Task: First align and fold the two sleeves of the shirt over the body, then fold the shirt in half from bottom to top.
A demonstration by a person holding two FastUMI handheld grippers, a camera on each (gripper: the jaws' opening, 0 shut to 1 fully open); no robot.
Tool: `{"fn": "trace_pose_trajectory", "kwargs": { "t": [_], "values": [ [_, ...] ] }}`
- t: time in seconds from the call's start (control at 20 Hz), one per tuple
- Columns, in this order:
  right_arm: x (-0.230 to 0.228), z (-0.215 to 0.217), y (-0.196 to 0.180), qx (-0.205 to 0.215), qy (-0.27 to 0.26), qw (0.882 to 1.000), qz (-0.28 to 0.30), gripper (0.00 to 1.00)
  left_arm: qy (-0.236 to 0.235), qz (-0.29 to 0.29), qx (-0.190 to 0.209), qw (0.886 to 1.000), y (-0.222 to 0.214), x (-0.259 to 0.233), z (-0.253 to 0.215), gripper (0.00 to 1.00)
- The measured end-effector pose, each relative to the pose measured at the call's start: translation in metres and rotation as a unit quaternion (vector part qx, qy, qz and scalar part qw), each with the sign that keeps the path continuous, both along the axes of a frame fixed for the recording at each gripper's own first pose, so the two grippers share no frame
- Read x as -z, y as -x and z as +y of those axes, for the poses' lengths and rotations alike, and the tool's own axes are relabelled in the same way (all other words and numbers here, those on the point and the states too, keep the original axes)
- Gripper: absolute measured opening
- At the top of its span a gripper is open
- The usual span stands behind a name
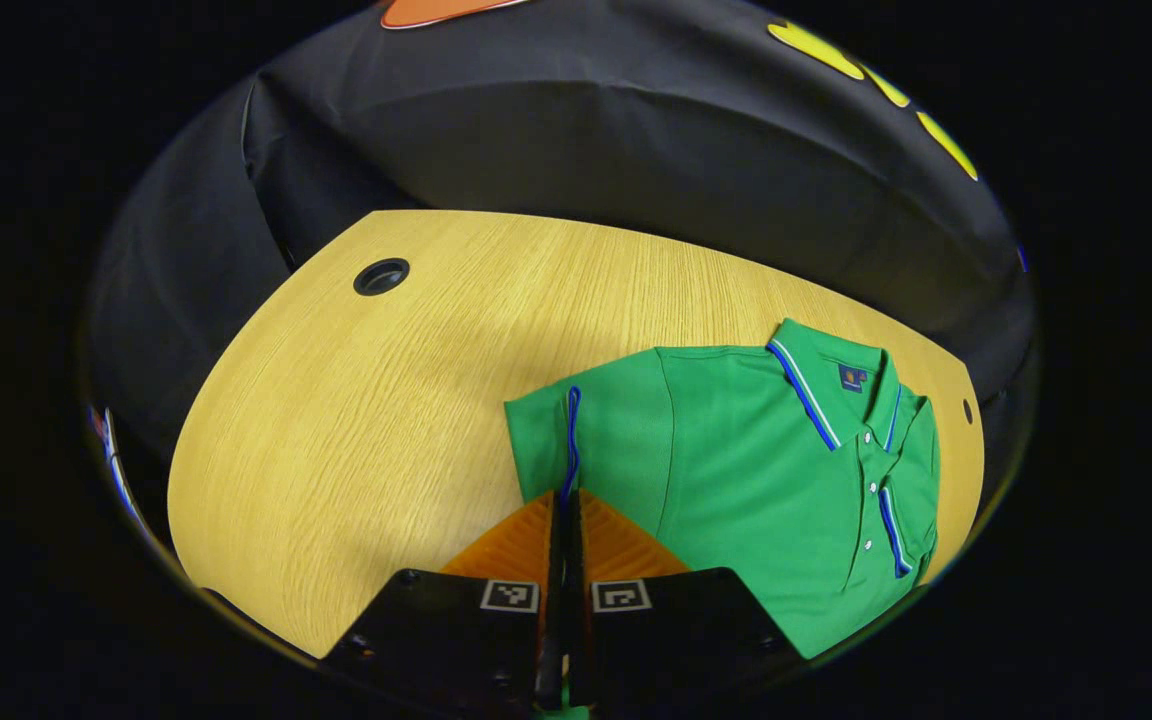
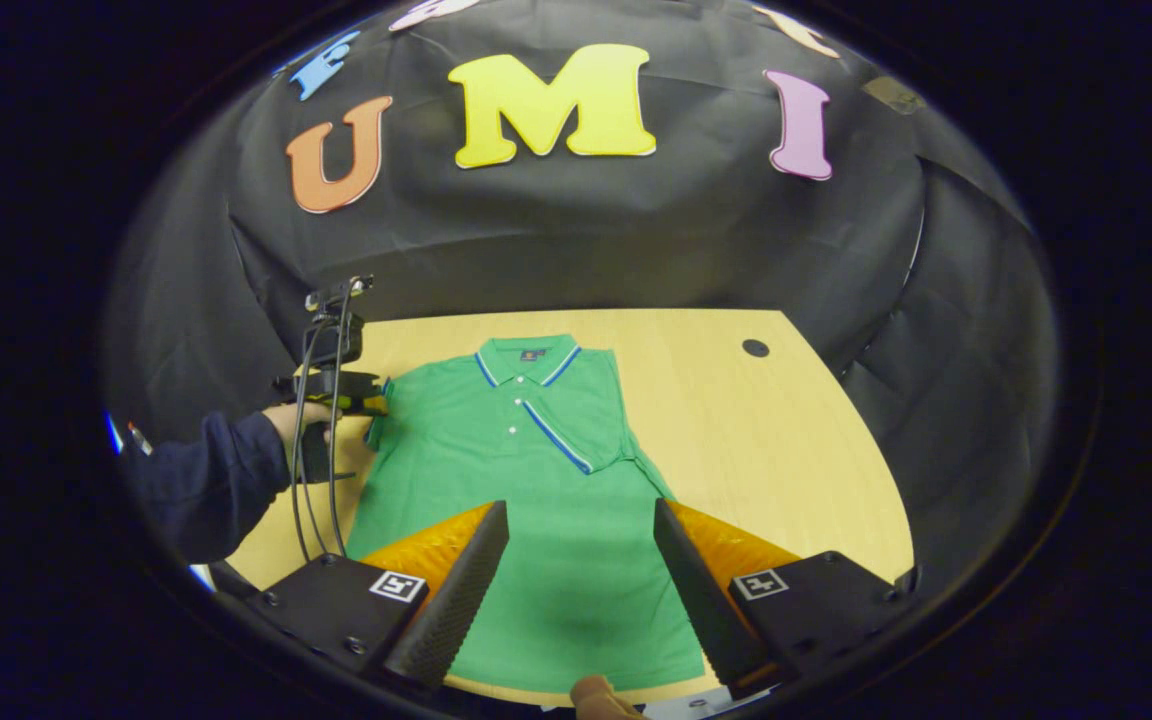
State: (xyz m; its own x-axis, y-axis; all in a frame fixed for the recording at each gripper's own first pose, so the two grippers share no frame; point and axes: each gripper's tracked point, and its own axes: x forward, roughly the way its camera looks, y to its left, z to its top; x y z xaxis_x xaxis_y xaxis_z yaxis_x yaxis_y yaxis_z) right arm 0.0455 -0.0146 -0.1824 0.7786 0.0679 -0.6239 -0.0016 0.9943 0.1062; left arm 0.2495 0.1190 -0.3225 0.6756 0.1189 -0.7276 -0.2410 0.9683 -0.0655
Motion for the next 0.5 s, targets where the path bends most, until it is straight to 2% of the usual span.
{"fn": "trace_pose_trajectory", "kwargs": {
  "t": [0.2, 0.5],
  "values": [
    [0.0, -0.006, 0.001, 0.002, -0.007, 1.0, -0.002, 0.95, -0.025, -0.008, 0.015, 1.0, -0.003, -0.01, 0.003, 0.03],
    [-0.009, -0.007, 0.002, -0.007, -0.009, 1.0, -0.013, 0.95, -0.082, -0.045, 0.046, 0.995, -0.011, -0.051, -0.009, 0.03]
  ]
}}
